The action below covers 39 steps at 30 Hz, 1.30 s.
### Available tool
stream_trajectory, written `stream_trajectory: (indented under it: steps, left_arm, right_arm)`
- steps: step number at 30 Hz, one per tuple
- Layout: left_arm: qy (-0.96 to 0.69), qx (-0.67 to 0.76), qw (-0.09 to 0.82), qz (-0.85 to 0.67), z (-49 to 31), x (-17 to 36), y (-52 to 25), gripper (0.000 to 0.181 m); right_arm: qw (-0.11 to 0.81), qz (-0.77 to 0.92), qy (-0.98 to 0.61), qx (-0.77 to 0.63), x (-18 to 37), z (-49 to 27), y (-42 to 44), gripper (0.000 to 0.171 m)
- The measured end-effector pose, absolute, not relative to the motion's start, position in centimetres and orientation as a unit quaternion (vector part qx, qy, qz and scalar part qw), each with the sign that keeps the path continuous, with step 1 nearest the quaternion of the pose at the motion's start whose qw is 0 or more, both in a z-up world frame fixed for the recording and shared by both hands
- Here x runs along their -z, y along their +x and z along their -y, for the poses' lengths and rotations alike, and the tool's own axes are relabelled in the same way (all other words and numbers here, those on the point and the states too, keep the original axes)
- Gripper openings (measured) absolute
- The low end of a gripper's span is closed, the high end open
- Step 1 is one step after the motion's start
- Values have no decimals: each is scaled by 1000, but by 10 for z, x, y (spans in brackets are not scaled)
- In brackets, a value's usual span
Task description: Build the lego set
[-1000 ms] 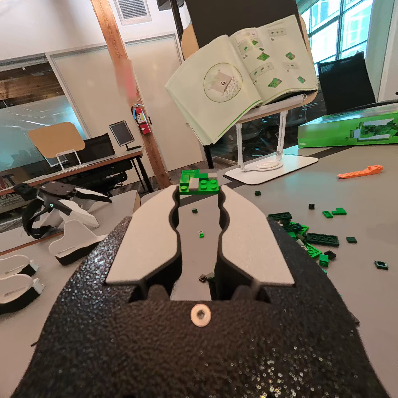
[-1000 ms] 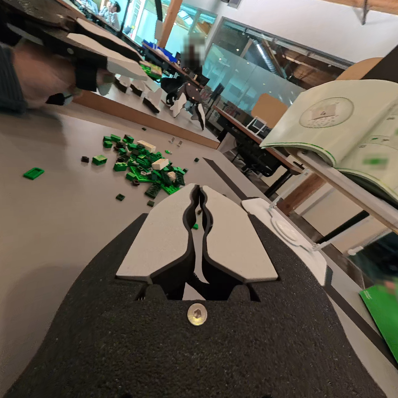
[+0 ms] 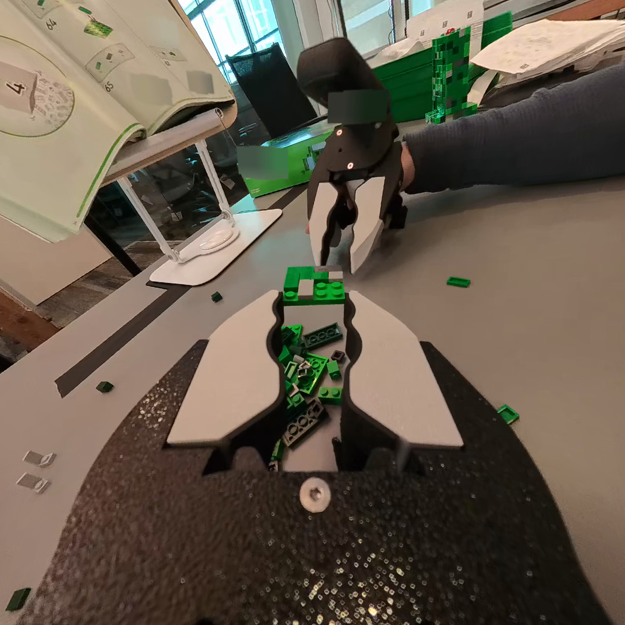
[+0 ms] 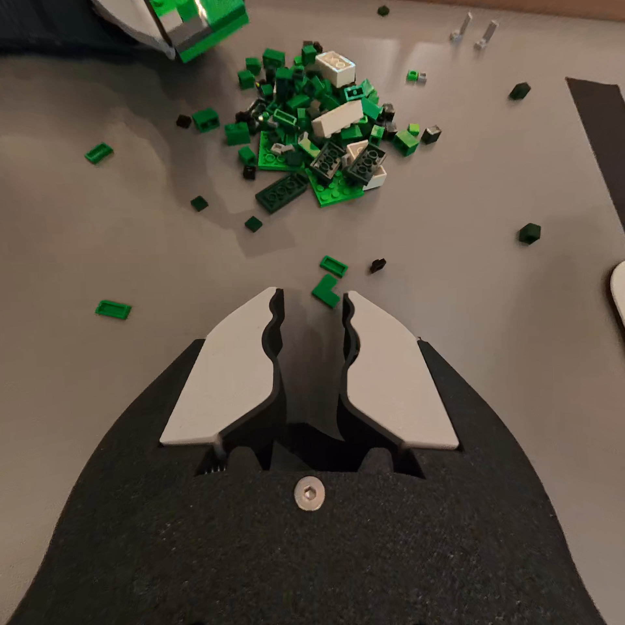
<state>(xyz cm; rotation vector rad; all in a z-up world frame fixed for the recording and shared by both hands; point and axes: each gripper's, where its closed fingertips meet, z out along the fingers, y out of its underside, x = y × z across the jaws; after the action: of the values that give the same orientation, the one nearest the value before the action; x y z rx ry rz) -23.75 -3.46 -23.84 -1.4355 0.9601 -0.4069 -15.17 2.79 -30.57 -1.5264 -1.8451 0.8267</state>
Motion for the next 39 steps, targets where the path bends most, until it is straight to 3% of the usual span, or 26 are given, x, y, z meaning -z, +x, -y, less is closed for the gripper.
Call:
stream_trajectory:
  steps: [39]
  left_arm:
    - [-635,156,633,-414,31,241,-240,33]
  right_arm:
    - [290,668,-615,-304,310,-35,-158,25]
